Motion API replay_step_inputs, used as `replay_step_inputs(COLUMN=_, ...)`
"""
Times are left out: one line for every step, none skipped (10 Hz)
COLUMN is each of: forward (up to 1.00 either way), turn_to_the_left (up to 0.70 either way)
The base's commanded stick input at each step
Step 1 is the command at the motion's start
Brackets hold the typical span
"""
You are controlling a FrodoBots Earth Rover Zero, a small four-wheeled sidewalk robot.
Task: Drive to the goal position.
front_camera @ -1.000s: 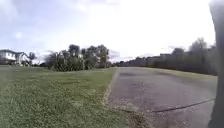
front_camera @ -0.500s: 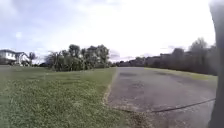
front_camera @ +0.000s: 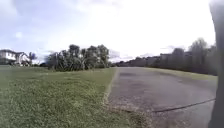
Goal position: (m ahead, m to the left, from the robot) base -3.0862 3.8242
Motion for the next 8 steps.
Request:
replay_step_inputs(forward=0.00, turn_to_the_left=0.00)
replay_step_inputs(forward=0.02, turn_to_the_left=0.00)
replay_step_inputs(forward=0.03, turn_to_the_left=0.00)
replay_step_inputs(forward=0.00, turn_to_the_left=0.00)
replay_step_inputs(forward=0.00, turn_to_the_left=0.00)
replay_step_inputs(forward=0.00, turn_to_the_left=0.00)
replay_step_inputs(forward=0.00, turn_to_the_left=0.00)
replay_step_inputs(forward=0.00, turn_to_the_left=0.00)
